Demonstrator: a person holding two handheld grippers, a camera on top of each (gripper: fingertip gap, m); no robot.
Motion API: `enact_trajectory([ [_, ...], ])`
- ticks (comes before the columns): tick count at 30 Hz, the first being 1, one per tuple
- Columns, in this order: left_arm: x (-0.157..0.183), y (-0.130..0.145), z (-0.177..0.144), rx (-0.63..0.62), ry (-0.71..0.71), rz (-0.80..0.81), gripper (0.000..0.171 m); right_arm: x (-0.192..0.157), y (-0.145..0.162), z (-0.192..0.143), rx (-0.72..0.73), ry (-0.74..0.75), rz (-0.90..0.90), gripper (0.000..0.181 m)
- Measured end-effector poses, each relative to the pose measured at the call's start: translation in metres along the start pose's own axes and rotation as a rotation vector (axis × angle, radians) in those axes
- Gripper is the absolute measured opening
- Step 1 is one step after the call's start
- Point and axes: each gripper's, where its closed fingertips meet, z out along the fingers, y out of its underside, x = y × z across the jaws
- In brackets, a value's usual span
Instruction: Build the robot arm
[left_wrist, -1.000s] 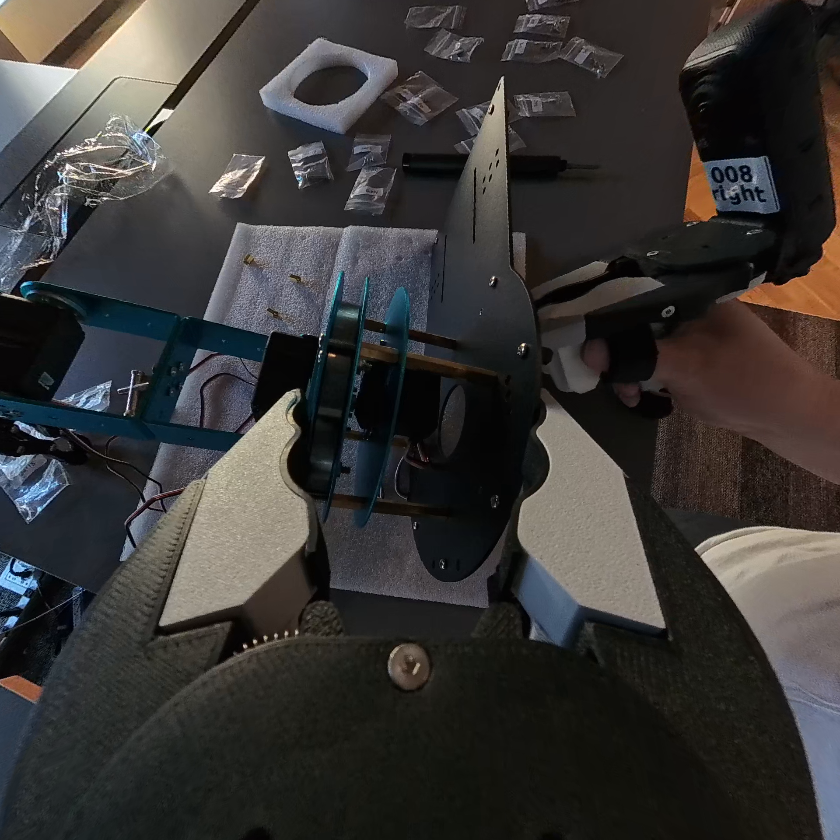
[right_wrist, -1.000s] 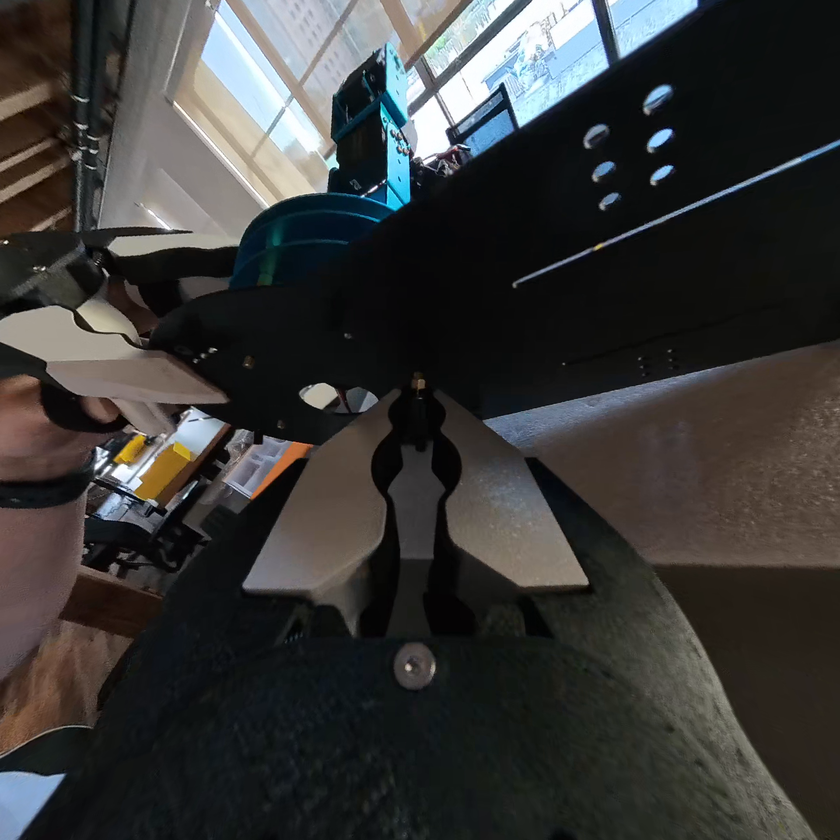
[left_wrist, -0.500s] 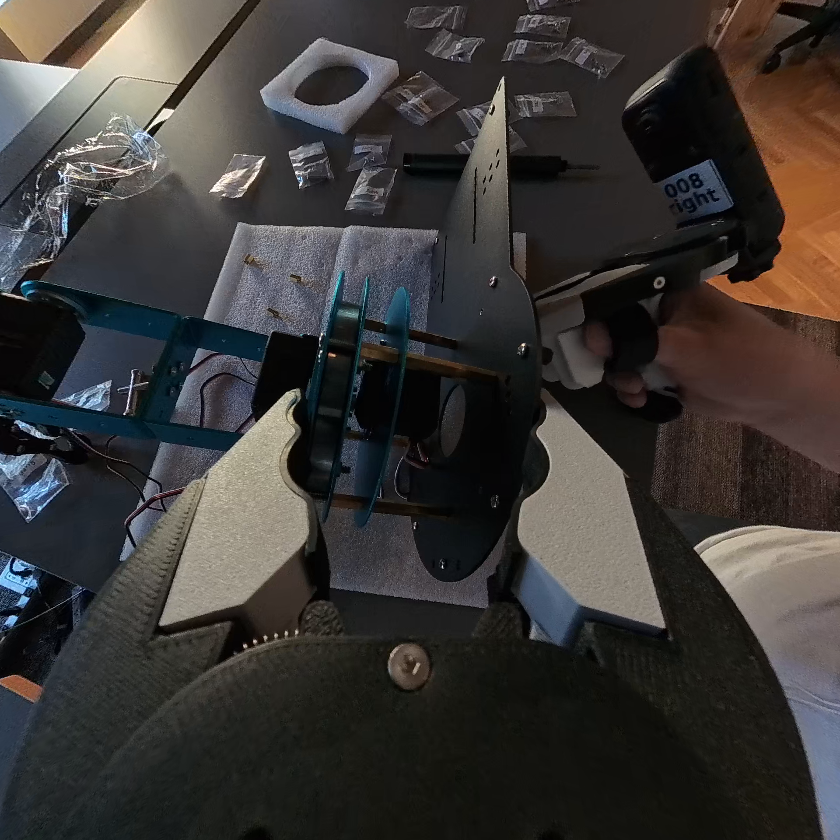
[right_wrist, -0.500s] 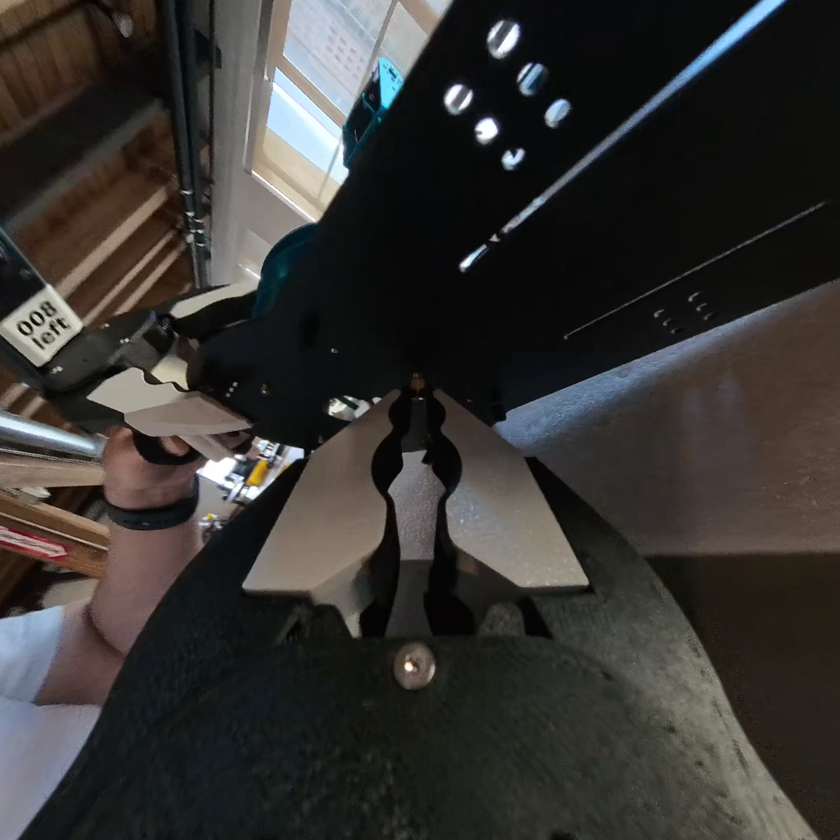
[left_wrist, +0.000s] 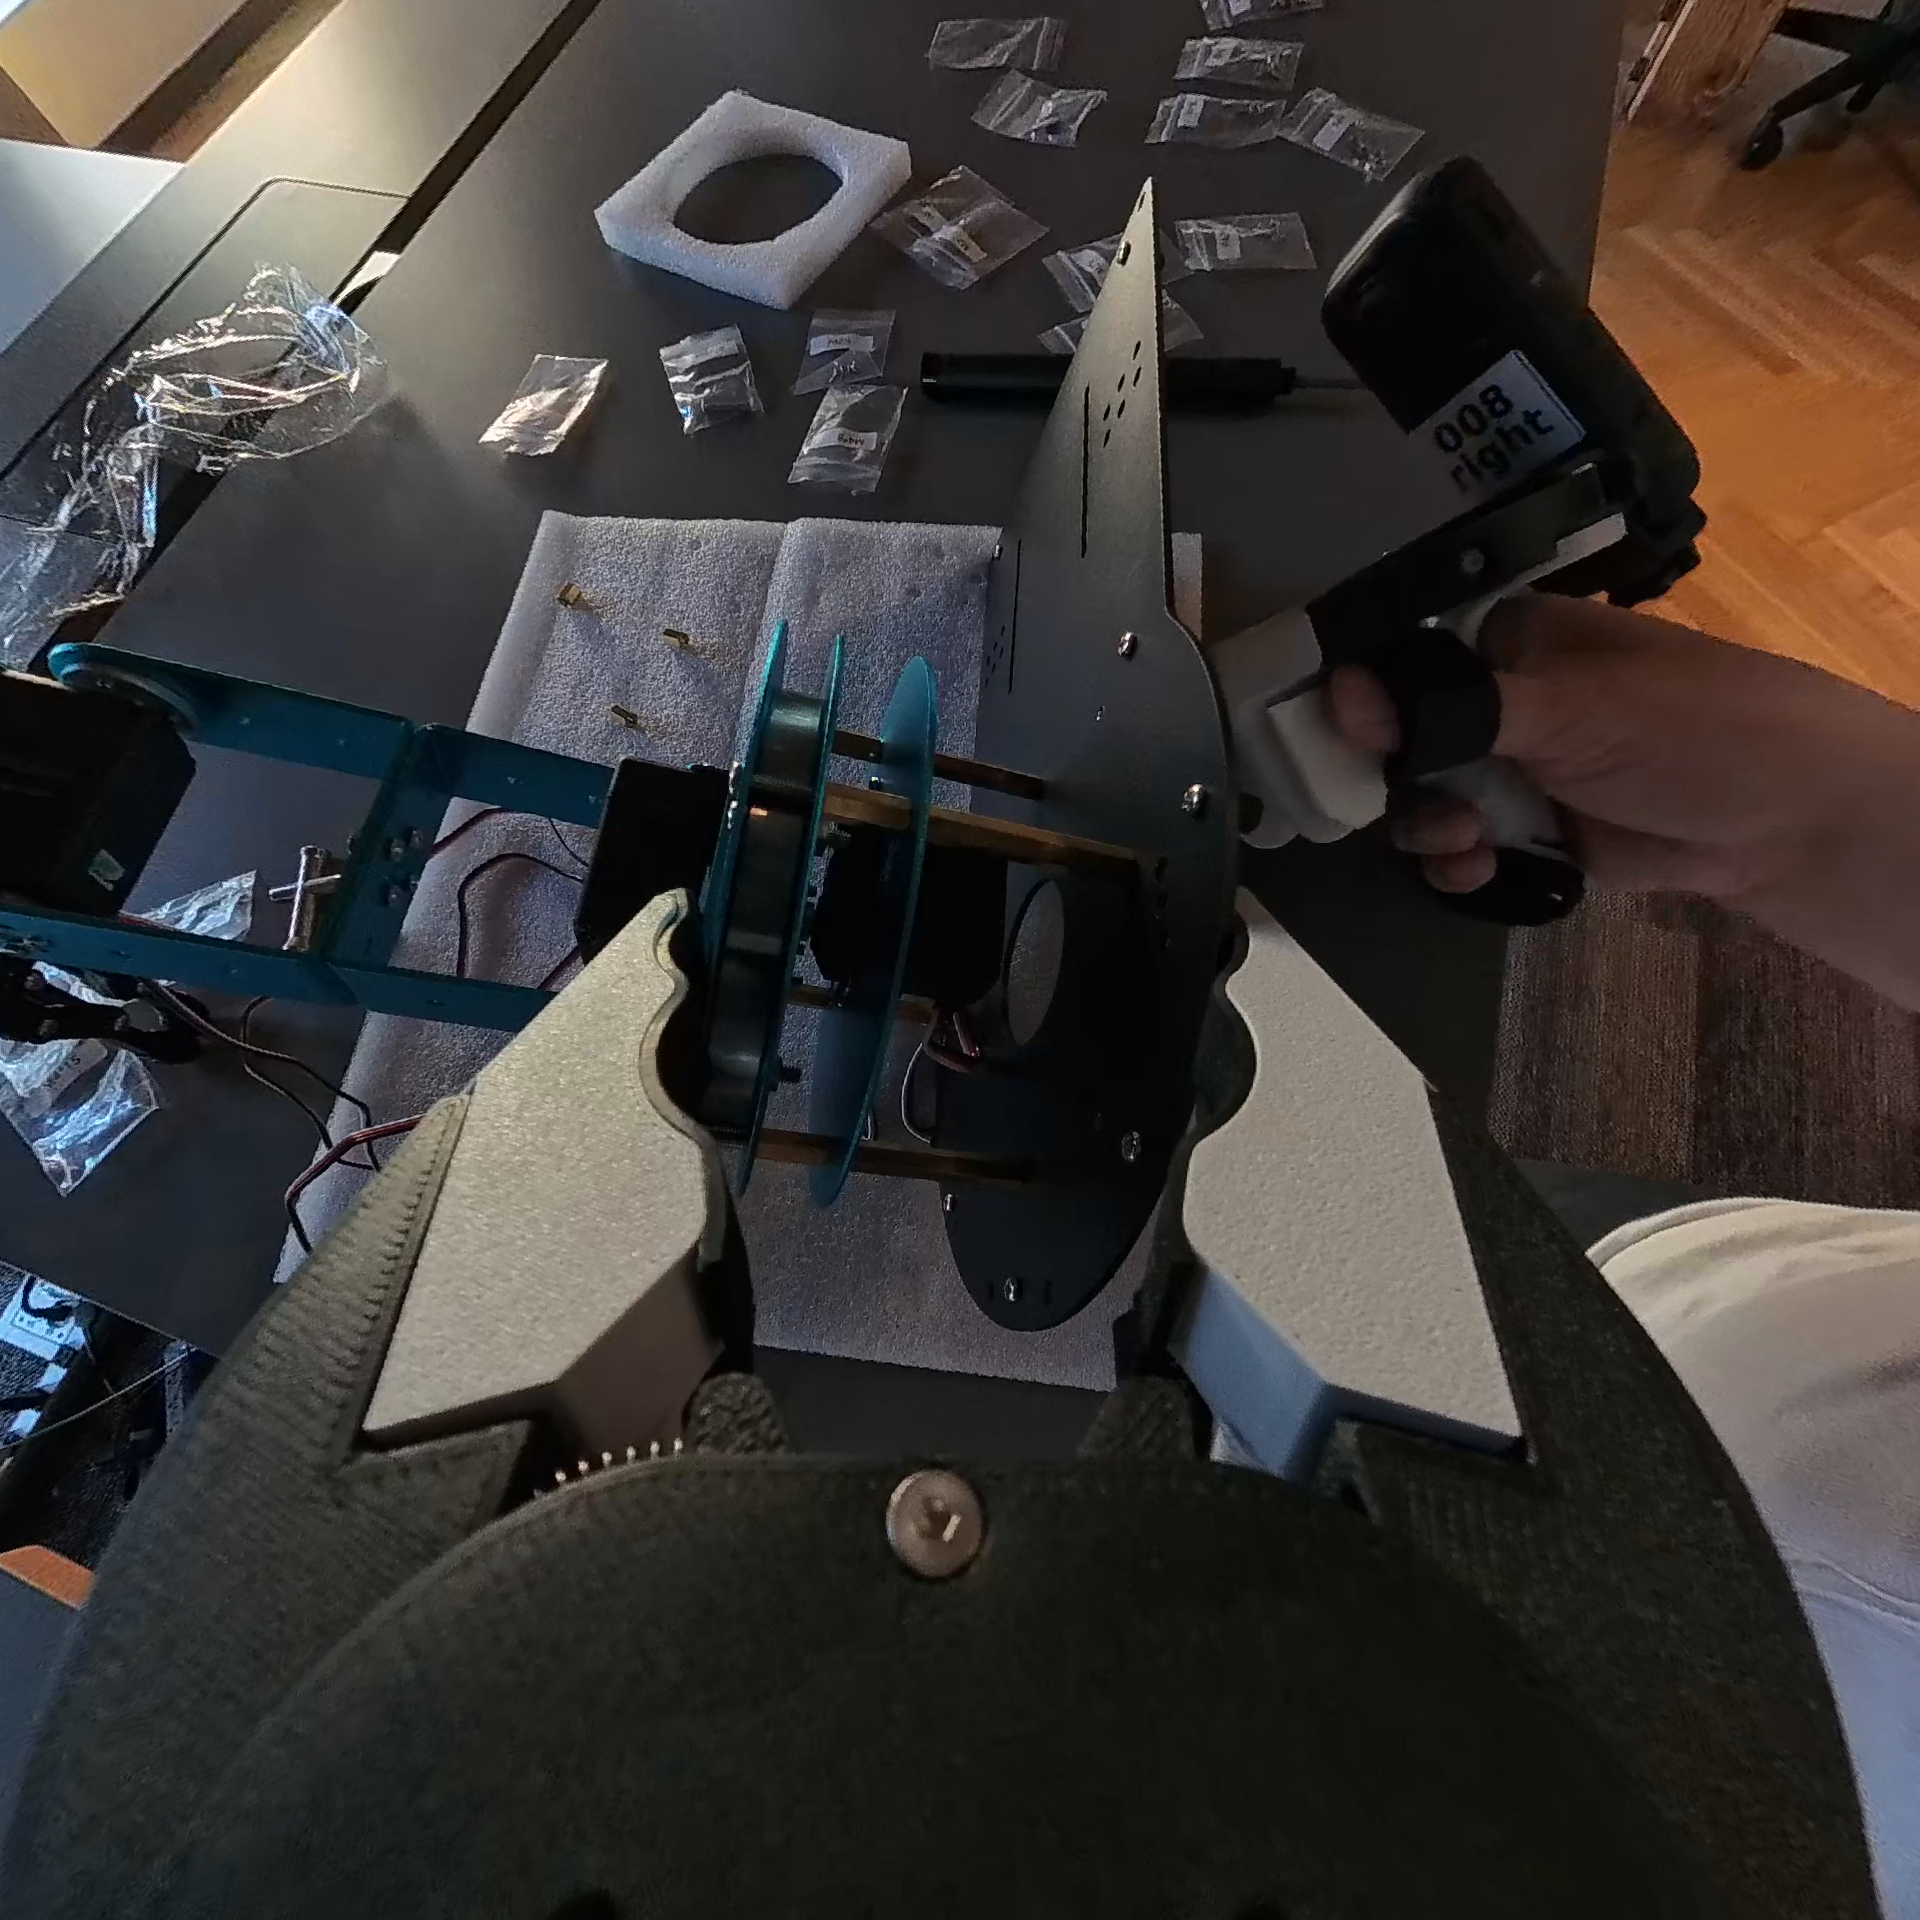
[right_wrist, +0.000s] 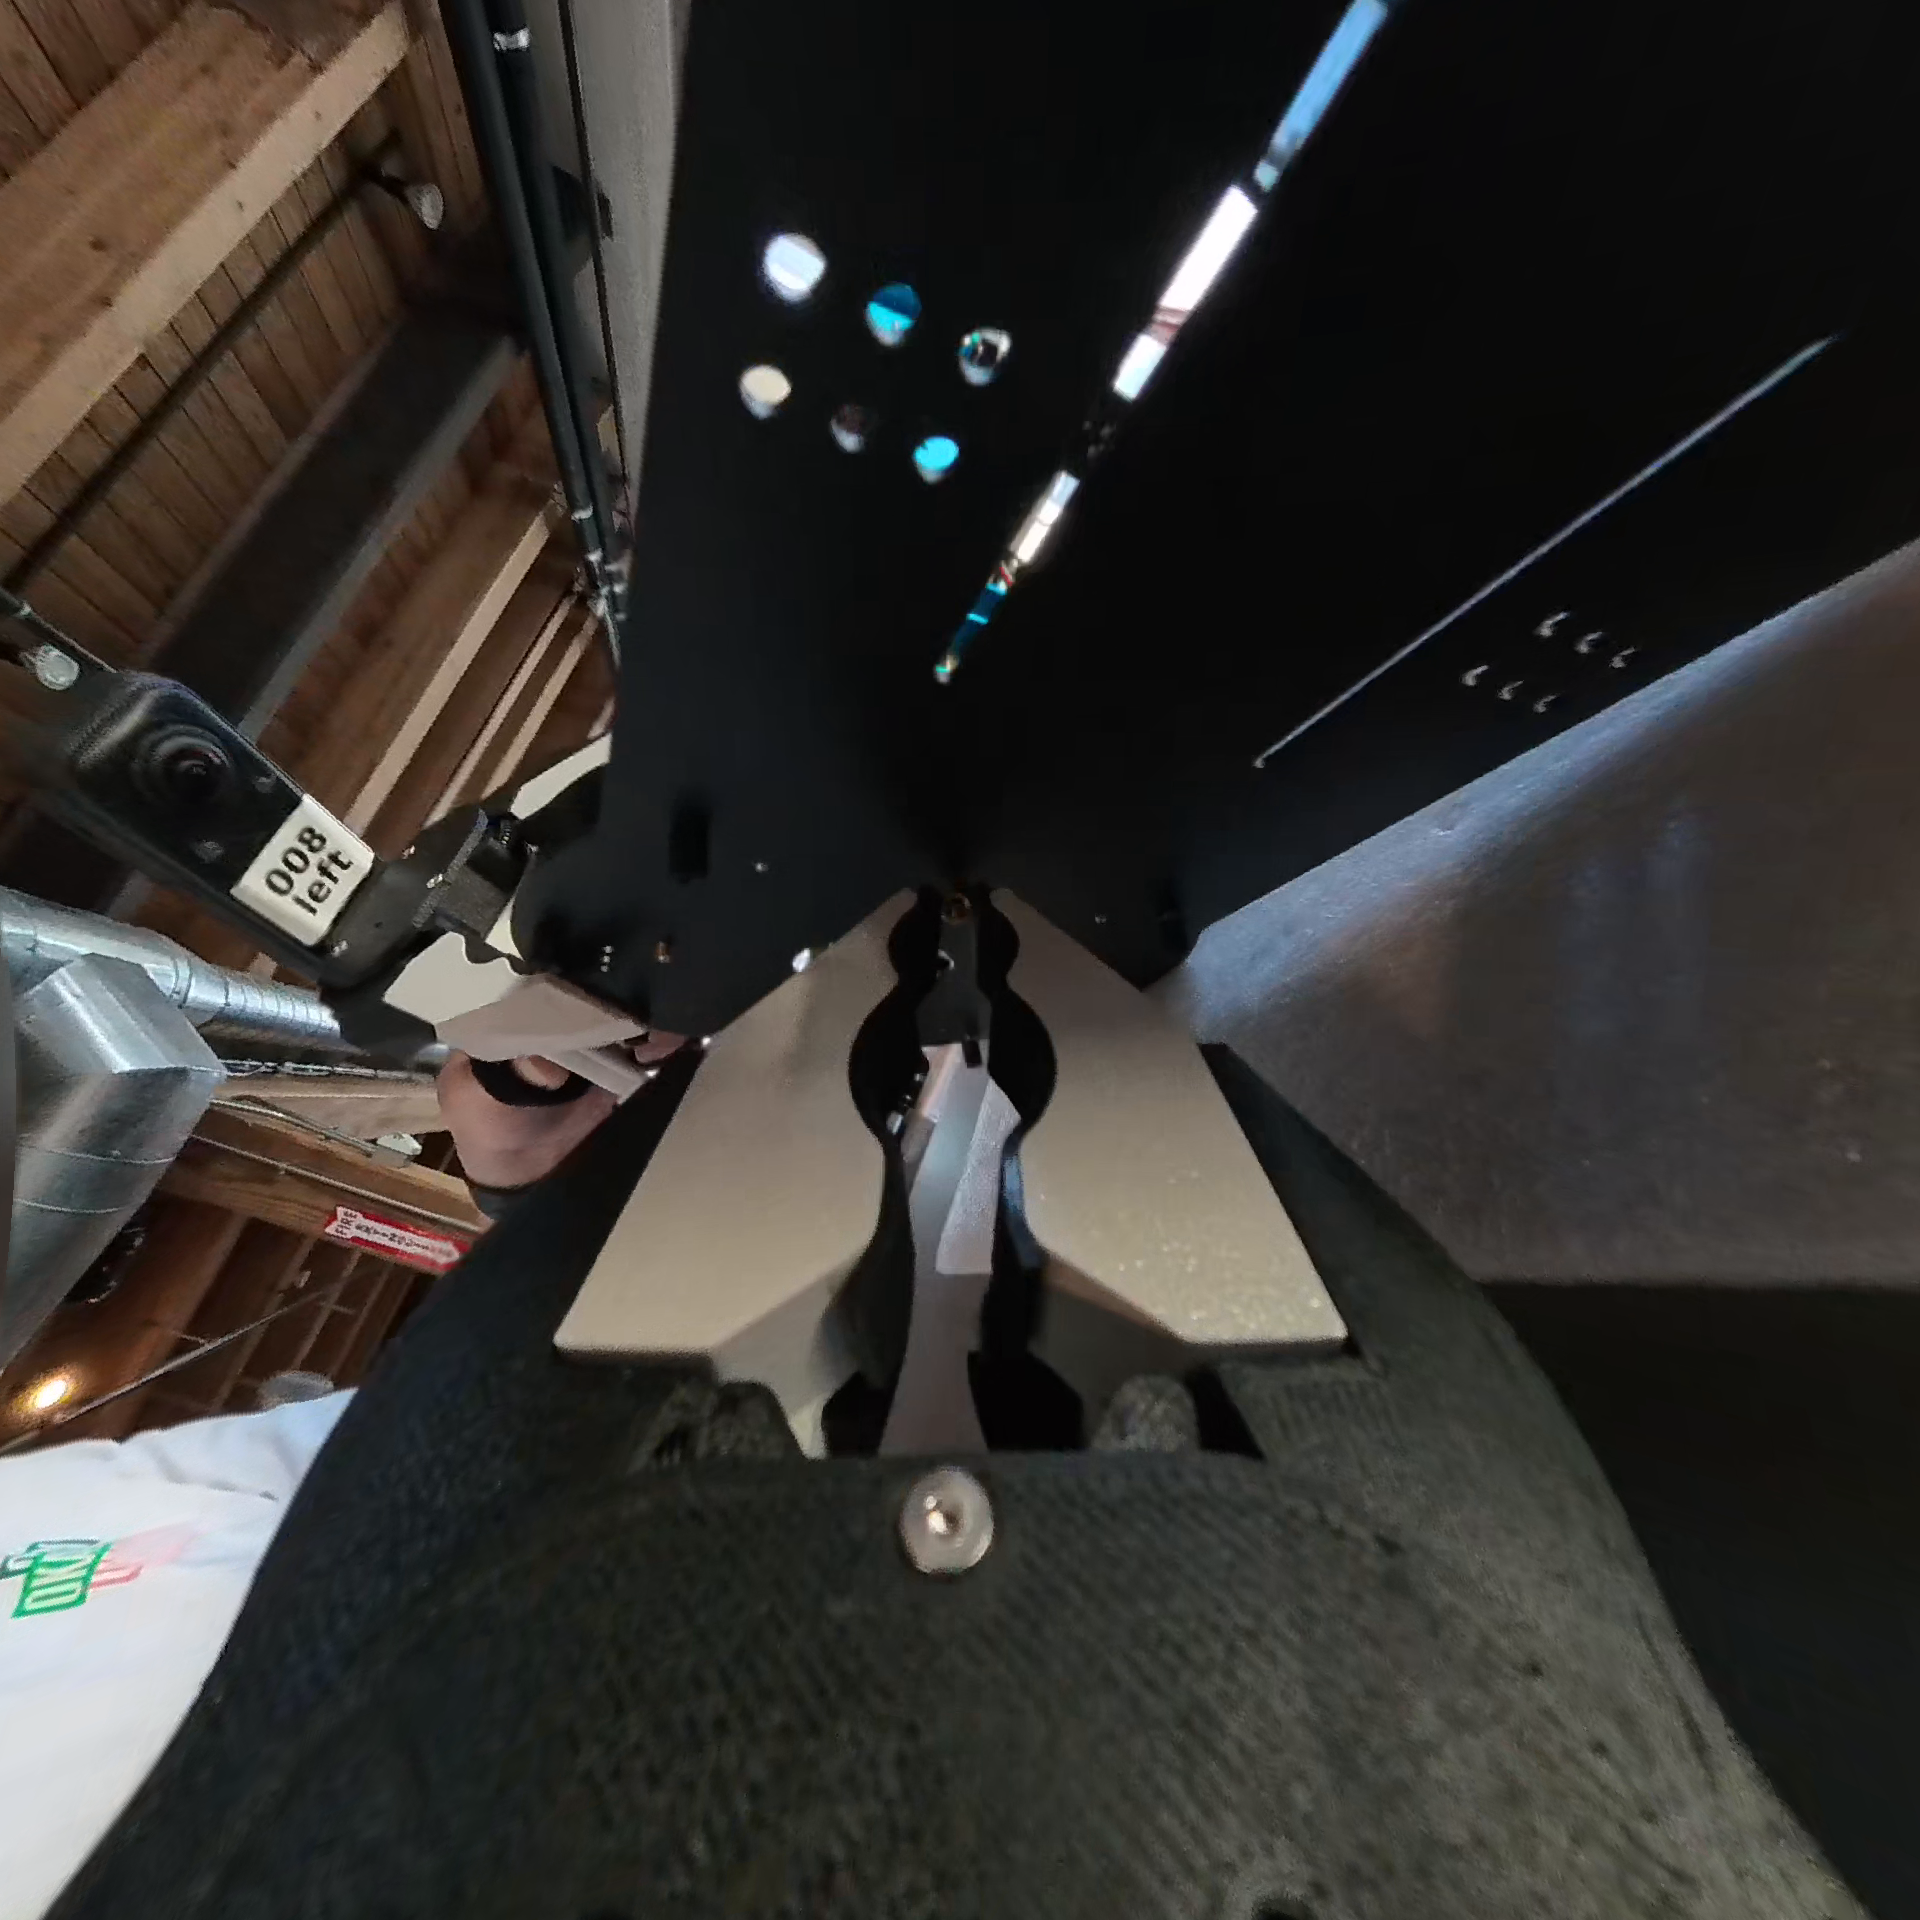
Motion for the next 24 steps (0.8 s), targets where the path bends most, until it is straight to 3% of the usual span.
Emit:
enact_trajectory([
  [24,0.0000,0.0001,0.0001,-0.003,0.002,0.003,0.095,0.0004,0.0048,0.0010,0.096,0.036,-0.059,0.003],
])
